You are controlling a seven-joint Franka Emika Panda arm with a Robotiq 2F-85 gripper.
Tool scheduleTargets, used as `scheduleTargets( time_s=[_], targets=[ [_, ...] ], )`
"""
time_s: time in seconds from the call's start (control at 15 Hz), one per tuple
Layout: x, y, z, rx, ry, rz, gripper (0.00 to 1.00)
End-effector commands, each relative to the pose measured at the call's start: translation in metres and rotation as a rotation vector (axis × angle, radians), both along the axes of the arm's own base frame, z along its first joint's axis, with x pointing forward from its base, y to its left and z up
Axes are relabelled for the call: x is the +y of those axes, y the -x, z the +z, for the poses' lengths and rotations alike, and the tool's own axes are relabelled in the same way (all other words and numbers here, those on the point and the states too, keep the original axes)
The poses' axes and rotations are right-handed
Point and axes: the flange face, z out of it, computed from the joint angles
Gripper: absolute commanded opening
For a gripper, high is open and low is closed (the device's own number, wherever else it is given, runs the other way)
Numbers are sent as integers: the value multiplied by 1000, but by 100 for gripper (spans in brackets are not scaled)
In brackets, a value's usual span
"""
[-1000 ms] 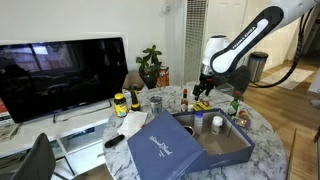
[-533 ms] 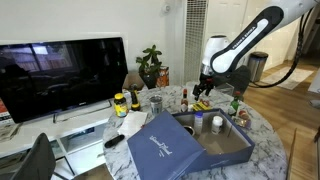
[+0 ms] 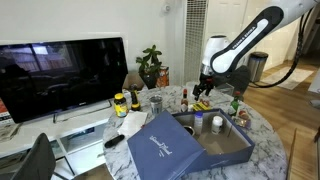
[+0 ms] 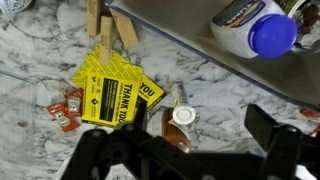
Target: Move the white bottle into the blue box
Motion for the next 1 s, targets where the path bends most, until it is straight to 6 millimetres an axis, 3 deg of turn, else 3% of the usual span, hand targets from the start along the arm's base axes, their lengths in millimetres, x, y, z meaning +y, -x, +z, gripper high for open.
scheduleTargets(
  time_s=[0.0,0.53,0.93],
  targets=[
    [0,0,1,1,0,1,100],
    [0,0,1,1,0,1,100],
    [12,-12,-29,-7,-13,1,100]
  ],
)
